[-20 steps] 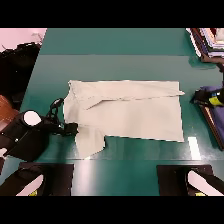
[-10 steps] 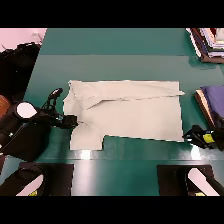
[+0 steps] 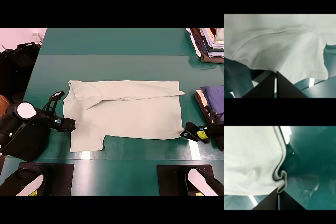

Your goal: Fold the shirts.

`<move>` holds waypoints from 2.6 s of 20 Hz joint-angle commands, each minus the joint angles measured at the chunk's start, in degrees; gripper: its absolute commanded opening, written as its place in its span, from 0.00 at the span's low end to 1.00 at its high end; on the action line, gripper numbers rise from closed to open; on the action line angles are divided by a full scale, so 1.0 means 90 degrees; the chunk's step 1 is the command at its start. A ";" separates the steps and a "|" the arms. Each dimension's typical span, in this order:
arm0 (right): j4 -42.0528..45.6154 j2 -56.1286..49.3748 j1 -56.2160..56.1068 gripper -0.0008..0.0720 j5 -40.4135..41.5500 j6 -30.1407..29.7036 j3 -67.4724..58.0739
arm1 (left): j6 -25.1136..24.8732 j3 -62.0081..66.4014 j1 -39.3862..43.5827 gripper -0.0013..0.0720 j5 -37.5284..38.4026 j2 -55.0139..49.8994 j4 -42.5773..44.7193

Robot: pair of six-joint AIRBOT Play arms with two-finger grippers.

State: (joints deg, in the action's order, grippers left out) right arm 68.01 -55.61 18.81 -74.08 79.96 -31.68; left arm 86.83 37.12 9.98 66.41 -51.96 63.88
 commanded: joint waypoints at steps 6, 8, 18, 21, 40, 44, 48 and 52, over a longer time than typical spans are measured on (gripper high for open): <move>0.1124 0.1540 -0.0432 0.03 -0.1494 0.0141 -0.0488 | 0.0675 -0.0046 0.0005 0.05 0.1928 0.1613 0.0401; 0.1122 0.1994 -0.0289 0.03 -0.1800 0.0185 -0.0811 | 0.0687 0.0121 0.0002 0.05 0.2169 0.1766 0.0323; 0.1059 -0.1110 -0.1734 0.03 -0.0238 0.0425 -0.3869 | -0.0034 0.1309 0.0002 0.06 -0.1154 -0.0109 0.1124; 0.1044 -0.2460 -0.1994 0.03 -0.0238 0.0430 -0.4996 | -0.0024 0.1736 -0.0158 0.06 -0.1785 -0.1294 0.1107; -0.1304 -0.4442 0.0369 0.77 -0.0760 -0.1234 -0.4408 | -0.0034 0.3300 -0.0100 0.05 -0.1251 -0.2256 -0.0318; -0.2305 -0.5032 0.0092 0.77 -0.0534 -0.1564 -0.4296 | 0.0041 0.3310 0.0855 0.05 -0.2096 -0.2637 -0.0321; -0.2441 -0.5034 -0.0403 0.60 0.0107 -0.1617 -0.4301 | 0.0194 0.3548 0.1547 0.05 -0.2378 -0.3405 -0.0398; -0.2441 -0.4716 -0.0707 0.03 0.0296 -0.1974 -0.4303 | 0.0189 0.4160 0.2057 0.05 -0.2361 -0.4342 -0.0709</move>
State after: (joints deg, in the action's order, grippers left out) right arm 47.00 -99.70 14.37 -73.10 64.71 -70.41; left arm 88.25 71.40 25.04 46.00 -85.82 59.24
